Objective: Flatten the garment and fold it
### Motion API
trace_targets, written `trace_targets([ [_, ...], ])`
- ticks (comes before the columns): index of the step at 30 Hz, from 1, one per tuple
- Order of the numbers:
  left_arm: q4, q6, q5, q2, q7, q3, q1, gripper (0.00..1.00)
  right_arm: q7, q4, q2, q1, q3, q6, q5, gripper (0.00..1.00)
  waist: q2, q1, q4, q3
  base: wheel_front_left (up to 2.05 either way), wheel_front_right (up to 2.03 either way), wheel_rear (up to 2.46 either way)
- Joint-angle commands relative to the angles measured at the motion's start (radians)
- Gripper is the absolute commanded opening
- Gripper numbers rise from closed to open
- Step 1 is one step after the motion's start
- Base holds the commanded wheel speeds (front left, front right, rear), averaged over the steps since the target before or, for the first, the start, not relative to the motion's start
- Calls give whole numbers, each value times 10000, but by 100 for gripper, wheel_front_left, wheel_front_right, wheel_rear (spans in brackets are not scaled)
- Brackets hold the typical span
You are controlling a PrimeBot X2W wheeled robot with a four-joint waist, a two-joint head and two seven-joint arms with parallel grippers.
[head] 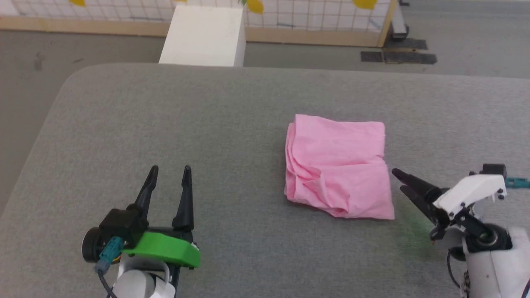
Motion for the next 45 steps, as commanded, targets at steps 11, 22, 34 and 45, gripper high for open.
trace_targets([
  [11, -45, 5, -33, -13, -38, -189, -507, 100, 1360, 2353, -7, -2229, -894, -13, -1917, 100, 0, 0, 1015, 907, 0, 0, 0],
  [22, -49, 52, 7, -13, -38, -136, -534, 100, 2340, 2148, 63, -2685, 140, -13, -3268, 0, 0, 0, 724, 910, 0, 0, 0],
  [34, -274, -78, 493, 52, -38, 0, -609, 100, 2987, -447, -854, -2718, 3746, -13, -6280, 0, 0, 0, -1904, 1166, 0, 0, 0],
  [45, -493, -132, 788, 538, -38, -327, -1255, 100, 1481, -712, -1930, -3043, 4922, -13, -8046, 0, 0, 0, -4384, 2042, 0, 0, 0],
])
